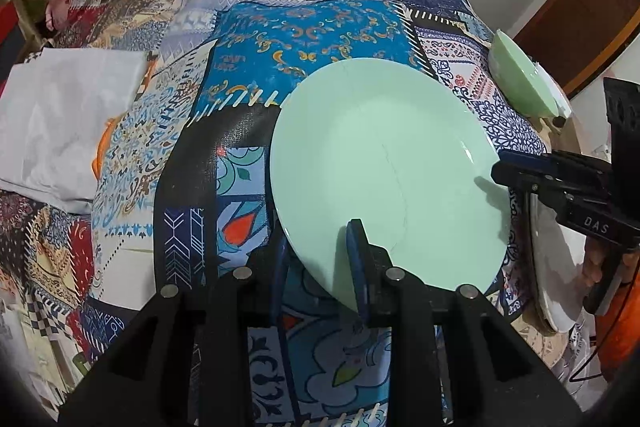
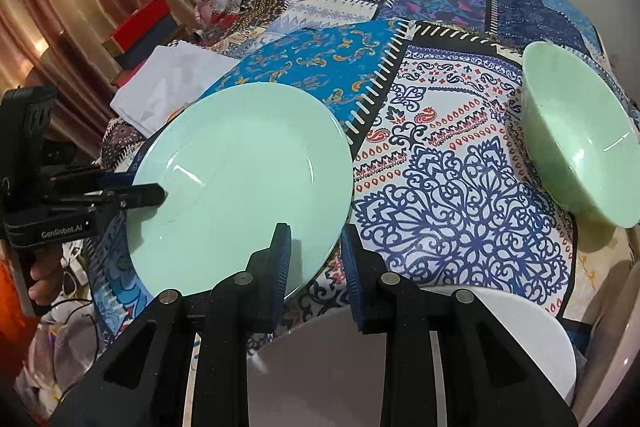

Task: Organize plates and bowls
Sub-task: 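Carry the light green plate with both tools over the white plate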

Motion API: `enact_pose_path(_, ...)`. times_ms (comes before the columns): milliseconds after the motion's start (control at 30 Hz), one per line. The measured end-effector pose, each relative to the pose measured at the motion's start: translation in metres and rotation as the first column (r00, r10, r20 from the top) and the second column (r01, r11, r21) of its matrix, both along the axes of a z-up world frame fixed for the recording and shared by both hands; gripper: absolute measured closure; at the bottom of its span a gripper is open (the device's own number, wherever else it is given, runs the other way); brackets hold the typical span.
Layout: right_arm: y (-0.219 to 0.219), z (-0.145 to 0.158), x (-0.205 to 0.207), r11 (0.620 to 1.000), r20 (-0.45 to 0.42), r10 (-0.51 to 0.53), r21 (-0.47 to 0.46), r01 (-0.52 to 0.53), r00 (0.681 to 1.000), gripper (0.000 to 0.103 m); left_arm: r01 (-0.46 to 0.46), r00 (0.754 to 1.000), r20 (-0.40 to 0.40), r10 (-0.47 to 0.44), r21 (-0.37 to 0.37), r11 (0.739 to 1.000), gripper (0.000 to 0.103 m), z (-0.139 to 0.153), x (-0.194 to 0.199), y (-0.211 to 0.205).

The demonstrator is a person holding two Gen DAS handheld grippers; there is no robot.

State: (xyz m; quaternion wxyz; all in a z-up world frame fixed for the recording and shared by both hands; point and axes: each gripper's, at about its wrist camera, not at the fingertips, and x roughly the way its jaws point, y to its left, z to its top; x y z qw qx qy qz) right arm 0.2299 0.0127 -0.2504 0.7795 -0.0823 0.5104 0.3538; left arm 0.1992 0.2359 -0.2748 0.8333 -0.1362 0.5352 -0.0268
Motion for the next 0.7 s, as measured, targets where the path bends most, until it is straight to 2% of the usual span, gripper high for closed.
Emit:
enact_pose_path(300, 0.018, -0.013, 0.018, 0.999, -0.02, 0.011, -0.037, -0.012, 1.0, 0.079, -0.01, 1.0, 0.007, 0.011, -0.015, 1.0, 0.074, -0.003, 0.004, 0.003)
enact_pose_path(400, 0.02, -0.014, 0.02, 1.0, -0.024, 0.002, -0.025, -0.003, 1.0, 0.077, -0.012, 1.0, 0.002, 0.012, -0.02, 1.0, 0.074, -0.003, 0.005, 0.003)
enact_pose_path(500, 0.019, -0.012, 0.018, 1.0, -0.017, -0.009, -0.02, 0.009, 1.0, 0.079, -0.005, 1.0, -0.003, 0.005, -0.006, 1.0, 0.068, -0.002, 0.007, -0.001)
enact_pose_path(567, 0.018, -0.01, 0.015, 1.0, -0.013, -0.013, -0.015, 0.013, 1.0, 0.079, -0.008, 1.0, -0.002, 0.008, 0.022, 1.0, 0.068, 0.0, 0.007, -0.005)
enact_pose_path(700, 0.015, -0.007, 0.013, 0.999, -0.012, -0.033, 0.004, 0.033, 0.999, 0.08, -0.017, 1.0, 0.002, 0.017, 0.017, 1.0, 0.068, 0.001, 0.006, -0.004)
